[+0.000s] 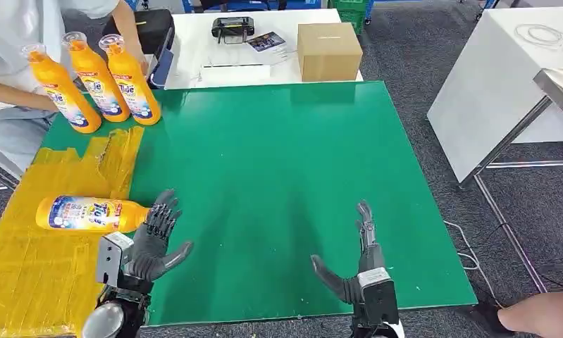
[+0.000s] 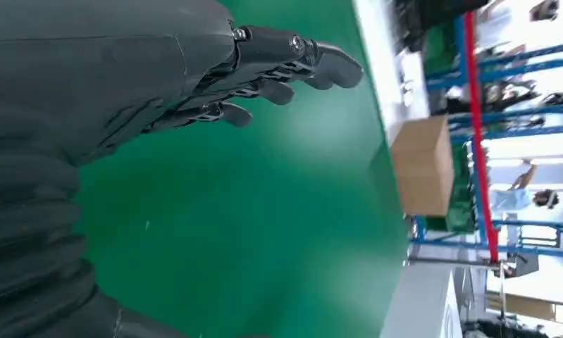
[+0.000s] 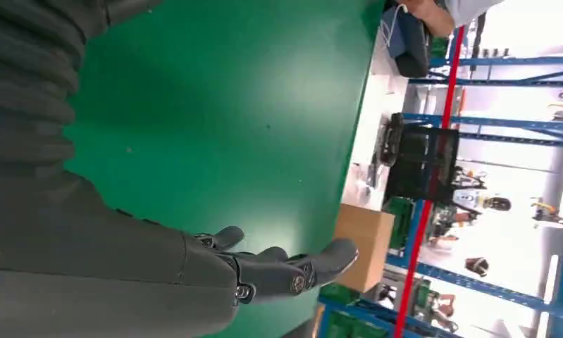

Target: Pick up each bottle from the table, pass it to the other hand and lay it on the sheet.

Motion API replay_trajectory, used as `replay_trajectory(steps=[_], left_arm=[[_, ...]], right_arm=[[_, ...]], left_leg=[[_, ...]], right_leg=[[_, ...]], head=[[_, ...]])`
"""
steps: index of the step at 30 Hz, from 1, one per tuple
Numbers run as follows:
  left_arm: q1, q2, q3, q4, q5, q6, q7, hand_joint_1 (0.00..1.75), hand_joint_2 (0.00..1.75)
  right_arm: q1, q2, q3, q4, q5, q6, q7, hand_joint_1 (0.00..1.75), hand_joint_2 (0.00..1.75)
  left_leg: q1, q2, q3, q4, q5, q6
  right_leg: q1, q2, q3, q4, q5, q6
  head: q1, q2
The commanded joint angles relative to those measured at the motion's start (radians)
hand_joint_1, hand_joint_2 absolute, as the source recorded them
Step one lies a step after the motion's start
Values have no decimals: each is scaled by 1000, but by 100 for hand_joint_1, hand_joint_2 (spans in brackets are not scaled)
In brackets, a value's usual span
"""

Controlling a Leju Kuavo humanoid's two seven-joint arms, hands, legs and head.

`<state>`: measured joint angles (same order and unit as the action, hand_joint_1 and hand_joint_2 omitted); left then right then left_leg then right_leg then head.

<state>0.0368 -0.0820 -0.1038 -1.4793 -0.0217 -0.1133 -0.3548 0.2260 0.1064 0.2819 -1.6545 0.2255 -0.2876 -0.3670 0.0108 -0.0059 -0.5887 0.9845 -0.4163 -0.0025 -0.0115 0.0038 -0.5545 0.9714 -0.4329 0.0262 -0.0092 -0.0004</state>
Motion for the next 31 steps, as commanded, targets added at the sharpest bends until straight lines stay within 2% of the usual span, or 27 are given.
replay_trajectory(steps=[1,15,30,31], left_arm=[[-22,16,-79,72,44,5,24,0,175],[0,2,-125,0,43,43,-31,0,175],[-15,7,-160,32,-44,77,-44,0,175],[-14,8,-160,33,-46,77,-43,0,175]], right_arm=[[-20,-18,28,45,-8,-28,6,0,175],[-19,-26,54,27,43,-65,-23,0,175],[-25,-19,28,51,19,-40,-15,0,175],[-25,-19,27,53,21,-37,-13,0,0]], left_leg=[[0,0,3,-1,-1,0],[1,0,4,0,-2,1],[1,0,4,-1,-2,1],[0,0,3,-1,-1,1]], right_leg=[[0,-1,4,-1,-1,-1],[1,-1,5,-1,-2,-1],[1,-1,5,-2,-2,-1],[1,0,4,-2,-1,-1]], head=[[0,0],[0,0],[0,0],[0,0]])
